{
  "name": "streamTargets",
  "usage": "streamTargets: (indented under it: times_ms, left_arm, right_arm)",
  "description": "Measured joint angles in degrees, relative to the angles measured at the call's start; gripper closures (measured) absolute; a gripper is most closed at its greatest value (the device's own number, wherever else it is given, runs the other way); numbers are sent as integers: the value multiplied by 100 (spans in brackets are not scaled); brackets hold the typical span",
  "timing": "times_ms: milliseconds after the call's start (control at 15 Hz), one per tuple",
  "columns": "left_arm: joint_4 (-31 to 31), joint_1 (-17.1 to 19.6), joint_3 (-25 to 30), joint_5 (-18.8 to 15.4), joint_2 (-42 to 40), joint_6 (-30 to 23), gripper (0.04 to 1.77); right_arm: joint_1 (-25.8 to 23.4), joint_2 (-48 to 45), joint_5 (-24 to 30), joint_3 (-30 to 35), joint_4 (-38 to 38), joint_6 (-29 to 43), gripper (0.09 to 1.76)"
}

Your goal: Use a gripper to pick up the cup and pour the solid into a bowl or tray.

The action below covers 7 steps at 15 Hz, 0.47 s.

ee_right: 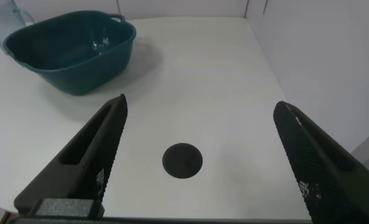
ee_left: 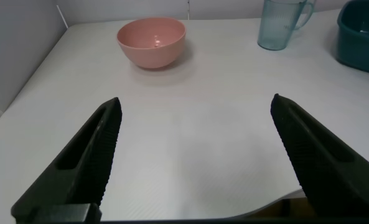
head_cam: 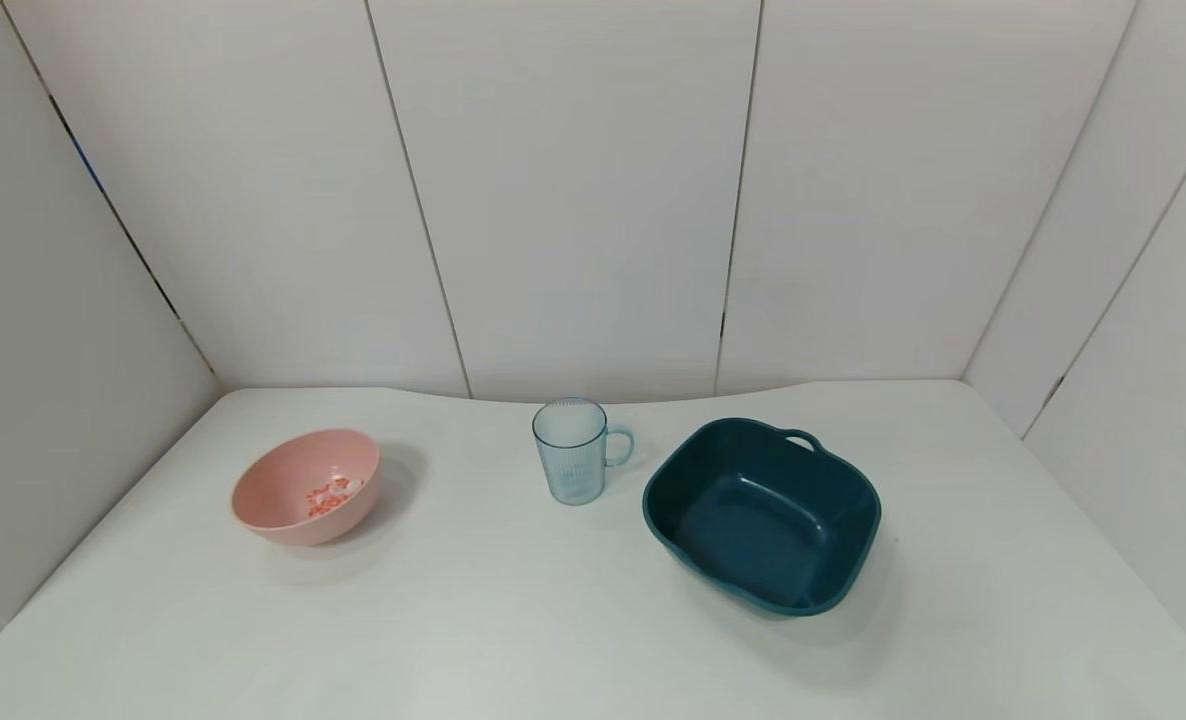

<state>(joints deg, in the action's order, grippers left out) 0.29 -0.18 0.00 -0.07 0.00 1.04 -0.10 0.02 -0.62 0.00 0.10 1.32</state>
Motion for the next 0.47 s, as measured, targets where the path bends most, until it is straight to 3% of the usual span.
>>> streamTargets:
  times_ms: [467]
  left_arm:
    - [-20, 0, -7, -17, 0, 80, 9]
  right_arm:
    - [0, 0, 0, 0, 1, 0, 14]
